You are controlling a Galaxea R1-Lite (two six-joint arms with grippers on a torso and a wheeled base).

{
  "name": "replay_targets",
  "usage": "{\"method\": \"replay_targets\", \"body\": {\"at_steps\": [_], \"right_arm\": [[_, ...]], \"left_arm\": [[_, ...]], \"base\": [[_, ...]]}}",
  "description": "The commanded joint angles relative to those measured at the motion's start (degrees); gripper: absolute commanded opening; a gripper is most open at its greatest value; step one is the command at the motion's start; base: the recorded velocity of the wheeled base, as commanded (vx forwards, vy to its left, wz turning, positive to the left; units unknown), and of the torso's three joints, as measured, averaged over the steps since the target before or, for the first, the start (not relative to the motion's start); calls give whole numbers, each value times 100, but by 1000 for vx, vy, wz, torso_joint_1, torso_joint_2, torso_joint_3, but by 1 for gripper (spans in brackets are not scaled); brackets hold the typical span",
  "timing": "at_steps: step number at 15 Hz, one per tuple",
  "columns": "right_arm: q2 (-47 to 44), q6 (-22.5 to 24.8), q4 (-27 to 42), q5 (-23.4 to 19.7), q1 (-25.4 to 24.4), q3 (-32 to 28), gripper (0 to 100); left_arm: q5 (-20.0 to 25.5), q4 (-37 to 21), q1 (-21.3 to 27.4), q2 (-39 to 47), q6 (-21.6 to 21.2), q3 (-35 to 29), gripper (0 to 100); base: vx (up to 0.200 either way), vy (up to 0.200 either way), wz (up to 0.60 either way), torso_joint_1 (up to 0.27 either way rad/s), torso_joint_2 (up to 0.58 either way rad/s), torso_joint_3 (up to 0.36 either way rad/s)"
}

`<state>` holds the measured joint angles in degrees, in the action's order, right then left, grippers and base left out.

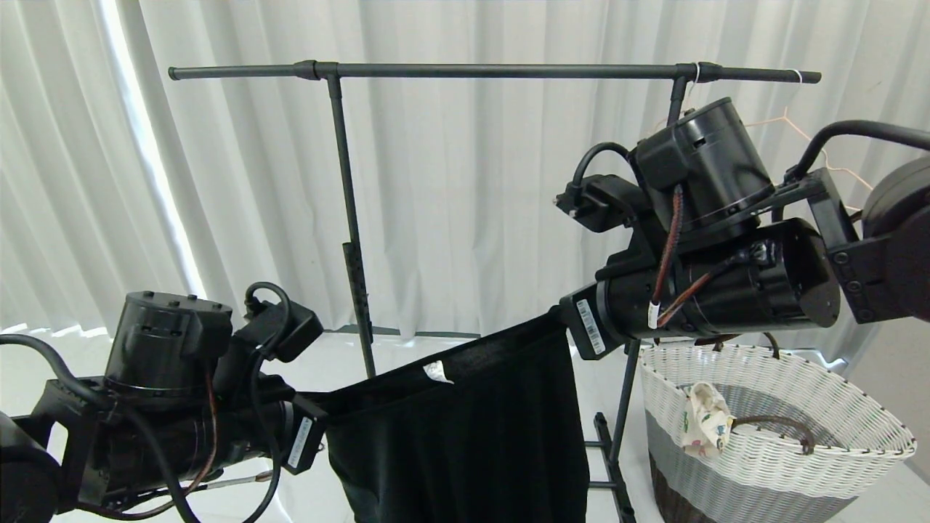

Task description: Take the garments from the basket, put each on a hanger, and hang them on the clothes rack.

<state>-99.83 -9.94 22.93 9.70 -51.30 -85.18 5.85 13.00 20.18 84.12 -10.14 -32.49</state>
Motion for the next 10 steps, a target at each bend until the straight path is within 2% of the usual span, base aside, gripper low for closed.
{"method": "replay_targets", "body": {"at_steps": [1,4,6,7,10], "right_arm": [[60,-17,89,93,6,10,0],[236,-70,625,146,50,1,0],[456,-228,774,357,138,-69,0],[535,-26,783,506,217,-342,0],[570,721,1064,524,665,-1326,0]], "left_arm": [[-14,28,74,-159,-163,-73,0],[-23,63,48,-150,-339,-777,0],[-14,-87,171,-71,-348,-1866,0],[-14,-368,224,-9,-348,-2464,0],[13,-1827,549,79,-348,-4292,0]], "base": [[0,0,0,0,0,0],[0,0,0,0,0,0],[0,0,0,0,0,0],[0,0,0,0,0,0],[0,0,0,0,0,0]]}}
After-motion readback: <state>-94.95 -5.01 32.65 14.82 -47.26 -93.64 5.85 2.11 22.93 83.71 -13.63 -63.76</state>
